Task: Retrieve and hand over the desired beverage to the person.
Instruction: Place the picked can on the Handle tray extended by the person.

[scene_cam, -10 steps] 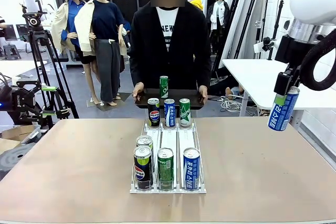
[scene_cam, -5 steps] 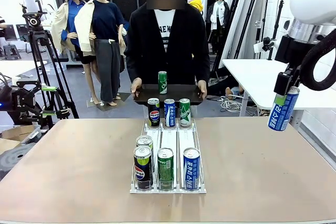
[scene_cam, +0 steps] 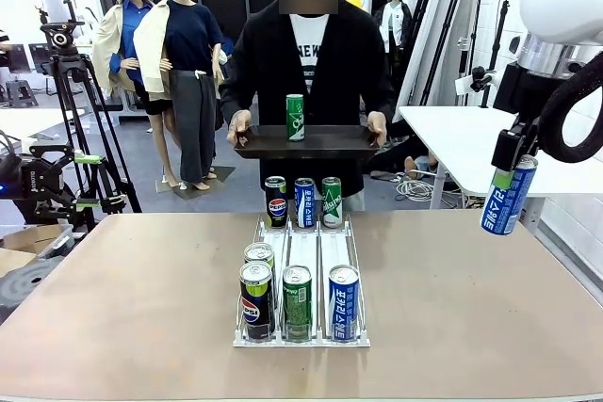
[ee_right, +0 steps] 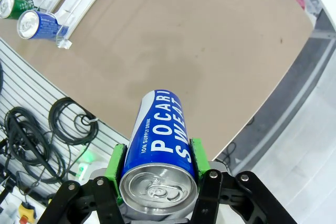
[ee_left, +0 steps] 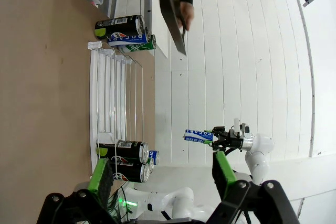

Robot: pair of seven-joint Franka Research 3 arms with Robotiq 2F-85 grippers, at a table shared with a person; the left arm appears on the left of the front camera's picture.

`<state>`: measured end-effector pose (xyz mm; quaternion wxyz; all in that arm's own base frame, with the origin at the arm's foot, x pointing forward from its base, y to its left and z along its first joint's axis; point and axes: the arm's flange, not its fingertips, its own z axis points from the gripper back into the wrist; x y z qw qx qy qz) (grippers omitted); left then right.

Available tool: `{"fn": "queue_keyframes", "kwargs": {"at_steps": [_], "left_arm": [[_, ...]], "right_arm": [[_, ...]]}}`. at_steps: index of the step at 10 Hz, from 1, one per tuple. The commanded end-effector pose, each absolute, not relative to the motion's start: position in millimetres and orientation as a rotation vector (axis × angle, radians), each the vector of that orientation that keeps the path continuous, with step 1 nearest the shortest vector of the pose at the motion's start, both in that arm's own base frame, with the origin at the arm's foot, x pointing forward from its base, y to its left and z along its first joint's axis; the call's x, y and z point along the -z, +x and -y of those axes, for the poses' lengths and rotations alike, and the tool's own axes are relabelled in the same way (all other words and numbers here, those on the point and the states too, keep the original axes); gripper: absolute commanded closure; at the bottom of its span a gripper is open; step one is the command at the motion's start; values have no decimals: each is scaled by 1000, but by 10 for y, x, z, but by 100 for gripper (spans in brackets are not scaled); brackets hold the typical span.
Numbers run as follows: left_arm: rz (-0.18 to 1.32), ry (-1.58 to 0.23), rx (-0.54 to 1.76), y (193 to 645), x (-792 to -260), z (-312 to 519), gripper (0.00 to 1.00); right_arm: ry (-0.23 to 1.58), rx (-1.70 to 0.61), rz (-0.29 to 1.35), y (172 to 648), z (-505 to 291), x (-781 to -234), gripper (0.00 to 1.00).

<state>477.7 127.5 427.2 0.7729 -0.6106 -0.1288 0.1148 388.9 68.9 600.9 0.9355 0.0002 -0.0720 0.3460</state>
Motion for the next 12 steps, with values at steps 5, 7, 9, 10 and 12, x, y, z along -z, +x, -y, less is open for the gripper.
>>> {"fn": "queue_keyframes", "kwargs": {"at_steps": [5,7,9,10,12], "left_arm": [[276,-1332,-243,4769,-4287,-1273,0],[276,-1332,-243,4769,-4287,-1273,0],[276,-1332,-243,4769,-4287,-1273,0],[276,-1332,-243,4769,-4287,-1273,0],[276,-1332,-243,4769,-4287,-1273,0]], "right_arm": [[-2,-701,151,3890,-696,-6020,100],[-2,-701,151,3890,-696,-6020,100],[-2,-701,151,3890,-696,-6020,100],[-2,-701,151,3890,-696,-6020,100],[-2,-701,151,3890,-696,-6020,100]]}}
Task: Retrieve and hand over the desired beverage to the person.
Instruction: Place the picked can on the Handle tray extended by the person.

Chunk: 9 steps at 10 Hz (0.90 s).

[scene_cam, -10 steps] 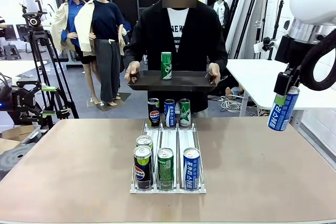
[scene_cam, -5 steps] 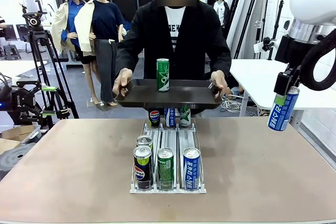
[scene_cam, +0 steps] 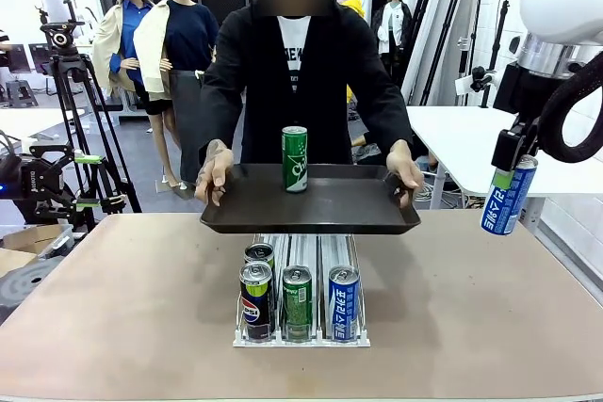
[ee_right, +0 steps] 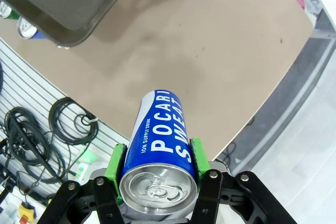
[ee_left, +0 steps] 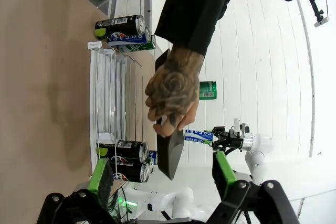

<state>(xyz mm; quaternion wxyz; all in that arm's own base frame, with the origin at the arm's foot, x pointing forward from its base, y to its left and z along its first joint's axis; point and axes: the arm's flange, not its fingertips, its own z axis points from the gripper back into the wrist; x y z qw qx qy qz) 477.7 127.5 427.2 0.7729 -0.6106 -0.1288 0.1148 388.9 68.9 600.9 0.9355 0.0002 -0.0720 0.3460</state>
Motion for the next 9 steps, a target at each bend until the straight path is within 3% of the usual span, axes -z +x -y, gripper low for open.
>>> {"fn": "queue_keyframes", "kwargs": {"at_steps": [1,9], "left_arm": [[276,-1332,-243,4769,-4287,-1273,0],[276,-1332,-243,4769,-4287,-1273,0]], "right_arm": [[-2,-701,151,3890,-696,-6020,100],[-107,-873,203,4027,-1323,-6924,100]]}}
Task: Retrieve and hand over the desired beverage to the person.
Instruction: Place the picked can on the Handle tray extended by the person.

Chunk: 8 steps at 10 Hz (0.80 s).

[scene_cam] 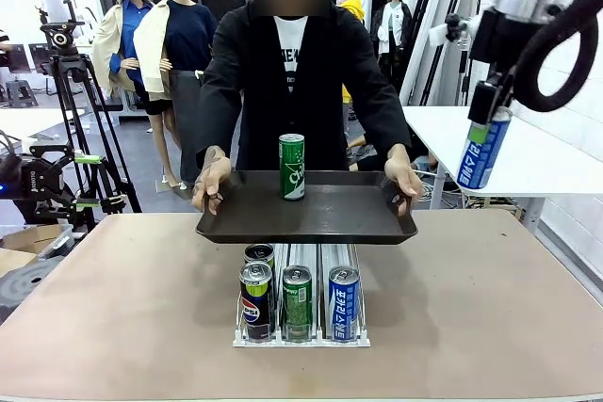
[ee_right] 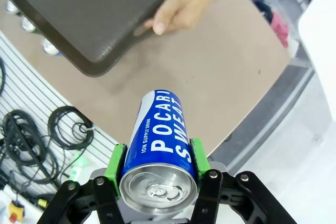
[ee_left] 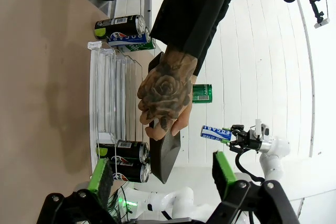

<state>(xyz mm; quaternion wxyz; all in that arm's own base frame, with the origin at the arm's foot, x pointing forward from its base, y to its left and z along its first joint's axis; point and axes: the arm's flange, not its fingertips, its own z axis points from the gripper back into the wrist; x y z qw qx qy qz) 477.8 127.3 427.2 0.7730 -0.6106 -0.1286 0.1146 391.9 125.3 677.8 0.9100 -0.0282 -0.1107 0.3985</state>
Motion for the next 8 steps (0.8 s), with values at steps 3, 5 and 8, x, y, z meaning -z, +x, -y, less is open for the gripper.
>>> {"fn": "queue_keyframes", "kwargs": {"at_steps": [3,5,8], "left_arm": [[276,-1332,-243,4769,-4287,-1273,0],[276,-1332,-243,4769,-4287,-1273,0],[276,-1332,-243,4769,-4287,-1273,0]], "right_arm": [[-119,-1003,220,4251,-1755,-7108,100],[-113,-1080,238,4400,-2063,-7130,100],[-127,-1175,214,4632,-2560,-7055,100]]}}
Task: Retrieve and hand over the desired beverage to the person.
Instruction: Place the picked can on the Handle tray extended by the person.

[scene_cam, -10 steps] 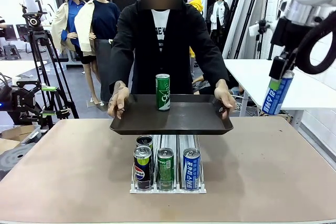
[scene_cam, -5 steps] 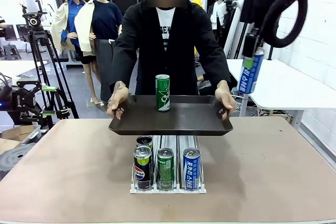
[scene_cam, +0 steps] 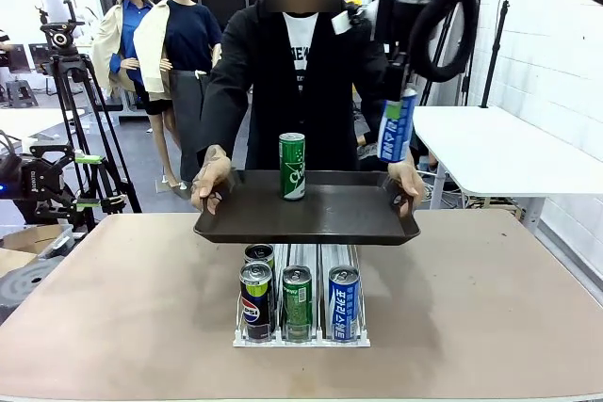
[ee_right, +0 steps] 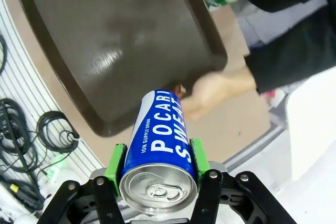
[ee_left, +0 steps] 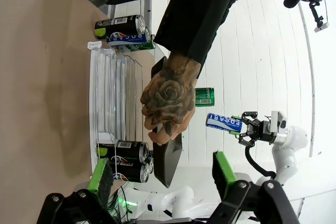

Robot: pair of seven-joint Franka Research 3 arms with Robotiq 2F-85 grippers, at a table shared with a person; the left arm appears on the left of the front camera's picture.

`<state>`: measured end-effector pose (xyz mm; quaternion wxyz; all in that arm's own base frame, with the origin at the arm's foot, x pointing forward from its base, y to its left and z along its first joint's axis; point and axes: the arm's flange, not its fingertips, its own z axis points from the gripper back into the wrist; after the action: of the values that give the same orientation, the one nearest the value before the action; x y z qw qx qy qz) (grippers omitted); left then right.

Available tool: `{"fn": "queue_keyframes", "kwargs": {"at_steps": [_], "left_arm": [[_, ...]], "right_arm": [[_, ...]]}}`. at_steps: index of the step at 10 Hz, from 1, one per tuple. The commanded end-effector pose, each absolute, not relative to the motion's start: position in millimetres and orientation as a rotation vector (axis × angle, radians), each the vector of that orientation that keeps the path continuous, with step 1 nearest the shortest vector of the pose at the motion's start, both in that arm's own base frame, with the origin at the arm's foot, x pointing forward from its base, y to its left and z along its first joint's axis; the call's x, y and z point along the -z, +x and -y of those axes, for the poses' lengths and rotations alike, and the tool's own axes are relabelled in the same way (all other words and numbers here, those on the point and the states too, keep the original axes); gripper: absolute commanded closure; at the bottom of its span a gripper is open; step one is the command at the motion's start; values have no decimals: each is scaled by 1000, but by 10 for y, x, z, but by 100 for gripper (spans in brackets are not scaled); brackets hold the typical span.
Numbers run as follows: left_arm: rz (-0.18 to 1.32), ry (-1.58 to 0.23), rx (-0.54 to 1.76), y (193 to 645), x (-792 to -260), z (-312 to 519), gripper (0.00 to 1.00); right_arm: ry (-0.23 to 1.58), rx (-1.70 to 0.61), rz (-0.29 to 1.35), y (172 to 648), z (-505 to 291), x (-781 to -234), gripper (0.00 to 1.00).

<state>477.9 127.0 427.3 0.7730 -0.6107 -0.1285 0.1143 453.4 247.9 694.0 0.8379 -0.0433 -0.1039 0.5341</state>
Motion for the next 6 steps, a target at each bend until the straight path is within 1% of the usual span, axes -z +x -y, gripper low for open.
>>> {"fn": "queue_keyframes", "kwargs": {"at_steps": [1,3,6], "left_arm": [[276,-1332,-243,4769,-4287,-1273,0],[276,-1332,-243,4769,-4287,-1273,0],[276,-1332,-243,4769,-4287,-1273,0]], "right_arm": [[-118,-1207,229,4676,-2661,-7037,100],[-87,-1253,246,4765,-2865,-6949,100],[-39,-1331,193,5010,-3081,-6741,100]]}}
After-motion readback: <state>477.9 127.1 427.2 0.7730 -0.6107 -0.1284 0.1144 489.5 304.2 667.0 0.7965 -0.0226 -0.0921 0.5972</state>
